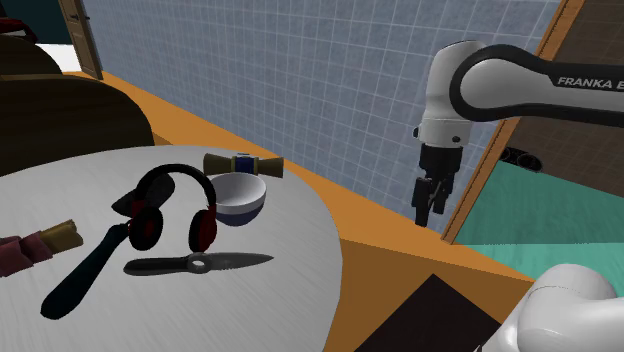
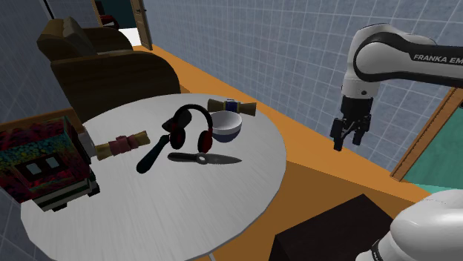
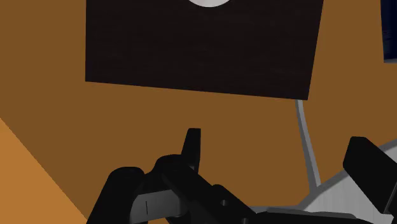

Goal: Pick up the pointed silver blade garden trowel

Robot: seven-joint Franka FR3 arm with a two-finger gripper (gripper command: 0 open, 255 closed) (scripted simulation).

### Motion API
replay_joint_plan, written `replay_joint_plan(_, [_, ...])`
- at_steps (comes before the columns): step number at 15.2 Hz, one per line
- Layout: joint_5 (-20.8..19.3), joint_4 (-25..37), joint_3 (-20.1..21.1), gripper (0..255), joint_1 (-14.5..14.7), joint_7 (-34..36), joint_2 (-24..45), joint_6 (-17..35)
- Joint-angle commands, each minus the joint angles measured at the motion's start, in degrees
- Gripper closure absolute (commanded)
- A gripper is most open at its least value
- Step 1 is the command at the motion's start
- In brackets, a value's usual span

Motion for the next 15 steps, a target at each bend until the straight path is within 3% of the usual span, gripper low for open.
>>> replay_joint_plan(1, [0.0, 0.0, 0.0, 0, 0.0, 0.0, 0.0, 0.0])
replay_joint_plan(15, [1.7, 12.0, 8.5, 0, 8.1, -6.3, 23.5, 18.3])
